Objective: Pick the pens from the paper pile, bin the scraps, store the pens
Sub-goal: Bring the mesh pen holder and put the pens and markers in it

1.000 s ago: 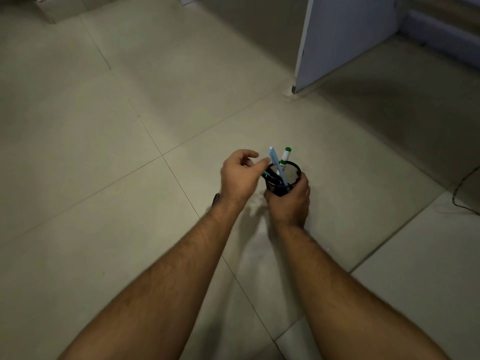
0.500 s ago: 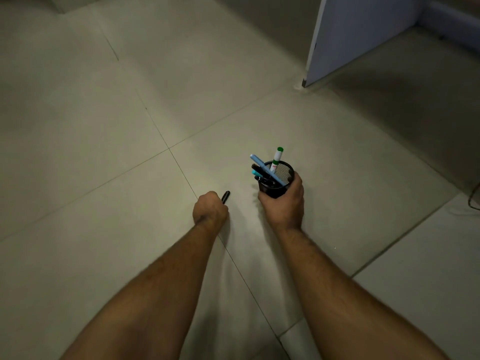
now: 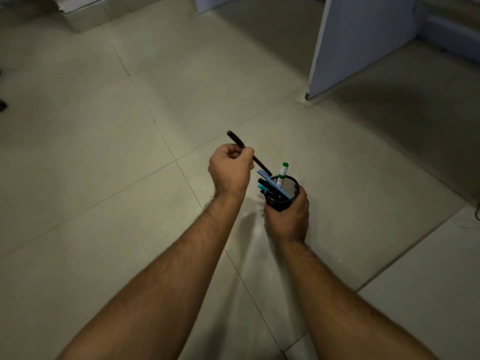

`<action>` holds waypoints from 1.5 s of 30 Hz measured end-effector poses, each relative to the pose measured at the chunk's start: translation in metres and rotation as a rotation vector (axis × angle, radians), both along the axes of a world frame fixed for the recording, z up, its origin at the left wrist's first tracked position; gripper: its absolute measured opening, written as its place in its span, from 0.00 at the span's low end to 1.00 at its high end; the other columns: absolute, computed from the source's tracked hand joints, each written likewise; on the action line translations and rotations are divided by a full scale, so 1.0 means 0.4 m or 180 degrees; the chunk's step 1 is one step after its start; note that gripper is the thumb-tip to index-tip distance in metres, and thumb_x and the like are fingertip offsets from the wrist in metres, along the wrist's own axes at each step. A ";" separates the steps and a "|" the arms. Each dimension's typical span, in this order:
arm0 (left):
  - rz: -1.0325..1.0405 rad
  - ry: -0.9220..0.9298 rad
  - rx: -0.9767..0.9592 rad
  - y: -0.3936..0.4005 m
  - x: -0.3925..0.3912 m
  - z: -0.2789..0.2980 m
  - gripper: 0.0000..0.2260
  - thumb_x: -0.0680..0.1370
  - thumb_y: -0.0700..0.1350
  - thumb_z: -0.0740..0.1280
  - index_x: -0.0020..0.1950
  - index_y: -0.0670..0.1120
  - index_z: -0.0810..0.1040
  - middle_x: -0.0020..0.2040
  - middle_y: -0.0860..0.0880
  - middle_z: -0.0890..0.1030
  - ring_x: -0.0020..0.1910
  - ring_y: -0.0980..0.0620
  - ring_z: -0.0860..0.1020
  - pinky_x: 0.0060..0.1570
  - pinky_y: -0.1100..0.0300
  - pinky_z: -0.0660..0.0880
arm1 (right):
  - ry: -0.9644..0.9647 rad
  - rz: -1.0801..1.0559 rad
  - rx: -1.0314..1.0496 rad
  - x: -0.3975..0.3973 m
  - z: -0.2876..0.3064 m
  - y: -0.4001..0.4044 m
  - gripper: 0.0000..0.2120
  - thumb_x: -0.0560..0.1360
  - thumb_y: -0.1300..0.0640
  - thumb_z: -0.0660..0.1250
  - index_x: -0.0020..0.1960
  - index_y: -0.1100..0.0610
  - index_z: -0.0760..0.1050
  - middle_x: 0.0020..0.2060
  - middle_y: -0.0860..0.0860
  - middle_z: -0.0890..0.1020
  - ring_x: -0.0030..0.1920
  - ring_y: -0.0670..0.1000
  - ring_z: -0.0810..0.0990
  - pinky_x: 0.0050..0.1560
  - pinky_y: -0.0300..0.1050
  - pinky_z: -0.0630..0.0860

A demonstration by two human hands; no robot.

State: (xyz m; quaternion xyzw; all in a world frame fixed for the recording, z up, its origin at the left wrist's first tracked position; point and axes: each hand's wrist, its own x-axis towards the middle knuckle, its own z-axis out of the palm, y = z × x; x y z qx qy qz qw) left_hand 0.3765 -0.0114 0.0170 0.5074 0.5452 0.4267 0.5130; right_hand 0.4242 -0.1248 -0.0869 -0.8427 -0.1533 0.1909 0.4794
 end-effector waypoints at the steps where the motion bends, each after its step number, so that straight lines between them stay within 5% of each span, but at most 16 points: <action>1: -0.0139 -0.0049 -0.0018 -0.008 0.009 0.003 0.02 0.68 0.41 0.70 0.39 0.43 0.79 0.32 0.45 0.82 0.31 0.48 0.82 0.39 0.48 0.83 | 0.0016 -0.0015 0.0011 -0.001 -0.002 0.004 0.41 0.65 0.52 0.79 0.72 0.49 0.63 0.64 0.49 0.75 0.64 0.53 0.77 0.61 0.46 0.78; 6: -0.0854 0.0704 0.0050 -0.047 0.020 -0.045 0.04 0.66 0.45 0.70 0.39 0.48 0.84 0.39 0.51 0.84 0.36 0.56 0.79 0.40 0.56 0.80 | 0.0011 -0.0041 0.0064 0.004 0.013 0.024 0.42 0.63 0.49 0.79 0.71 0.46 0.63 0.64 0.47 0.75 0.62 0.52 0.78 0.59 0.53 0.80; 11: -0.0269 0.0776 0.0196 -0.046 0.030 -0.033 0.06 0.73 0.40 0.66 0.36 0.45 0.79 0.40 0.46 0.82 0.38 0.53 0.77 0.38 0.60 0.74 | -0.0017 -0.0111 0.0157 0.024 0.053 0.022 0.41 0.65 0.48 0.78 0.72 0.48 0.63 0.65 0.47 0.75 0.63 0.51 0.78 0.59 0.50 0.80; 17: -0.0025 0.0648 0.0020 -0.044 0.048 0.162 0.07 0.75 0.38 0.64 0.39 0.47 0.77 0.36 0.54 0.77 0.34 0.59 0.74 0.33 0.67 0.70 | 0.0019 -0.0045 0.0367 0.021 0.252 0.021 0.43 0.64 0.54 0.79 0.74 0.51 0.63 0.67 0.49 0.73 0.66 0.50 0.76 0.62 0.50 0.79; 21: -0.0207 0.0639 -0.0087 -0.033 0.053 0.346 0.08 0.75 0.37 0.63 0.42 0.47 0.79 0.38 0.53 0.79 0.36 0.57 0.77 0.36 0.64 0.76 | 0.0081 0.0135 0.0277 0.030 0.459 0.016 0.43 0.63 0.52 0.79 0.73 0.49 0.63 0.65 0.47 0.75 0.64 0.48 0.76 0.61 0.50 0.79; 24: -0.0050 0.0849 -0.0261 -0.036 0.032 0.428 0.10 0.75 0.35 0.61 0.43 0.46 0.79 0.39 0.54 0.79 0.36 0.59 0.75 0.34 0.71 0.70 | 0.0107 0.0105 0.0186 0.035 0.567 -0.015 0.41 0.63 0.51 0.79 0.72 0.49 0.65 0.64 0.47 0.75 0.63 0.49 0.77 0.62 0.50 0.79; 30: -0.0111 0.1189 -0.0686 -0.088 -0.022 0.453 0.09 0.77 0.36 0.61 0.46 0.45 0.81 0.43 0.51 0.81 0.42 0.53 0.77 0.40 0.64 0.72 | 0.0273 0.0112 0.0074 0.027 0.660 -0.072 0.41 0.66 0.55 0.80 0.74 0.51 0.64 0.65 0.48 0.74 0.65 0.49 0.76 0.63 0.43 0.78; 35: -0.0190 0.1413 -0.1024 -0.069 -0.048 0.328 0.03 0.76 0.41 0.66 0.47 0.45 0.79 0.43 0.49 0.81 0.41 0.51 0.77 0.35 0.64 0.70 | 0.0265 0.0114 0.0093 0.020 0.586 -0.055 0.40 0.66 0.55 0.80 0.73 0.51 0.65 0.65 0.48 0.74 0.64 0.48 0.76 0.59 0.36 0.74; 45: -0.0896 0.2662 -0.0856 0.019 -0.023 -0.168 0.15 0.76 0.50 0.67 0.57 0.42 0.75 0.55 0.43 0.81 0.52 0.42 0.79 0.47 0.55 0.76 | -0.0195 0.0241 -0.0051 0.042 0.166 0.012 0.42 0.63 0.48 0.78 0.73 0.49 0.63 0.65 0.48 0.74 0.65 0.51 0.75 0.64 0.53 0.78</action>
